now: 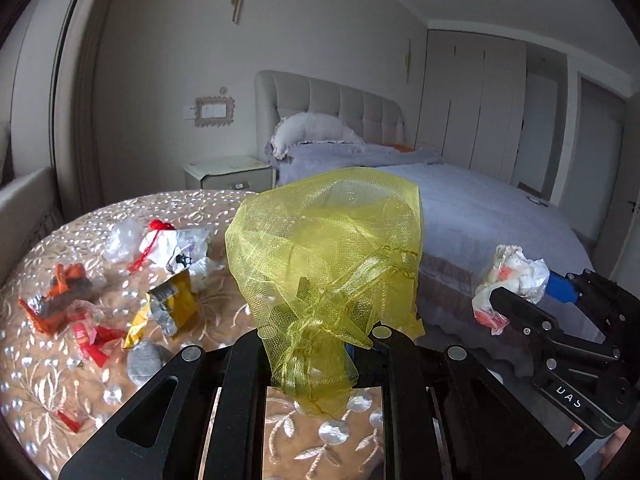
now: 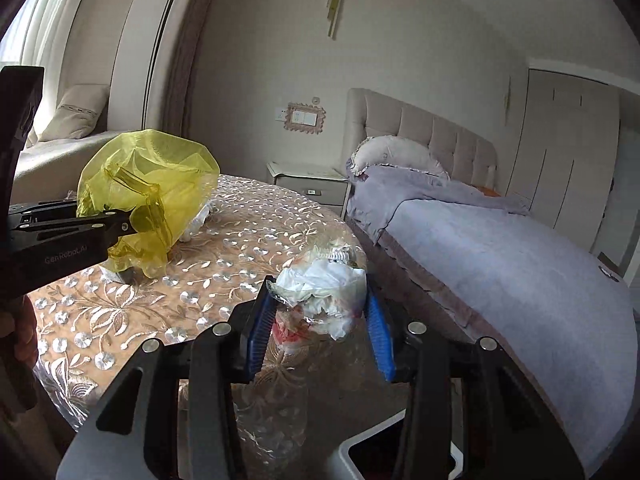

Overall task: Collect trash
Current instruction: 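Carry both bags to the white bin and open both grippers over it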

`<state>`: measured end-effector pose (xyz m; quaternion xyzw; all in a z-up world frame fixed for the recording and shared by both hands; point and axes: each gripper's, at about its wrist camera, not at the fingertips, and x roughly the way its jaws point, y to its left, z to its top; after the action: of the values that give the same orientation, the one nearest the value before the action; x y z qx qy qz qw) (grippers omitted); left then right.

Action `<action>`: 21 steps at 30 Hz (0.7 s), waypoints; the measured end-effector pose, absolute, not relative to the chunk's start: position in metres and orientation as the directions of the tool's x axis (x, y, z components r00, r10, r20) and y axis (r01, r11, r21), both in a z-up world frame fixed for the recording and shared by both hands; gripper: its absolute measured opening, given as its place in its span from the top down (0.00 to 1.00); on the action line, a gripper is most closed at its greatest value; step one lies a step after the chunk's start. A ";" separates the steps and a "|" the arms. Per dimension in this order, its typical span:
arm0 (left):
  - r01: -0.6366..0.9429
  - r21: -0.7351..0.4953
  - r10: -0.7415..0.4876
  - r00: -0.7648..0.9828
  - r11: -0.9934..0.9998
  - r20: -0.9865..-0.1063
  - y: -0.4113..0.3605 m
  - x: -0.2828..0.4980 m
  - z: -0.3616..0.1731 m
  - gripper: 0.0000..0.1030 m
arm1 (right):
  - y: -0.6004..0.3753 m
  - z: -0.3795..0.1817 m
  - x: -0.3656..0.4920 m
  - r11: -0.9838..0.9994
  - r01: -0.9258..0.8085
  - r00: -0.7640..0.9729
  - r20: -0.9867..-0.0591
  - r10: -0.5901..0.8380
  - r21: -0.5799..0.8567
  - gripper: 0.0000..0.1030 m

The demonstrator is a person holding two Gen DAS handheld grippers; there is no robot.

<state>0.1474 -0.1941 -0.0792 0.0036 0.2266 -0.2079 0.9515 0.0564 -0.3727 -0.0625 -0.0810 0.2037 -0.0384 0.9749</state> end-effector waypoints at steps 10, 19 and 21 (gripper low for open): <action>0.588 -0.070 -0.538 0.677 0.805 -0.503 -0.317 0.145 -0.112 0.87 | -0.451 -0.084 0.015 0.955 0.241 0.879 -0.379 -0.290 -0.173 0.57; 0.681 -0.075 -0.590 0.568 0.729 -0.574 -0.403 0.136 -0.156 0.87 | -0.505 -0.118 -0.004 0.933 0.321 0.832 -0.422 -0.361 -0.166 0.57; 0.692 -0.075 -0.592 0.551 0.718 -0.588 -0.418 0.136 -0.164 0.87 | -0.515 -0.127 -0.005 0.932 0.325 0.827 -0.431 -0.361 -0.158 0.57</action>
<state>0.1365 -0.4184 -0.1640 0.0829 0.3009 -0.3661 0.8767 -0.0051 -0.5152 -0.1268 -0.0390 0.2331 -0.1795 0.9549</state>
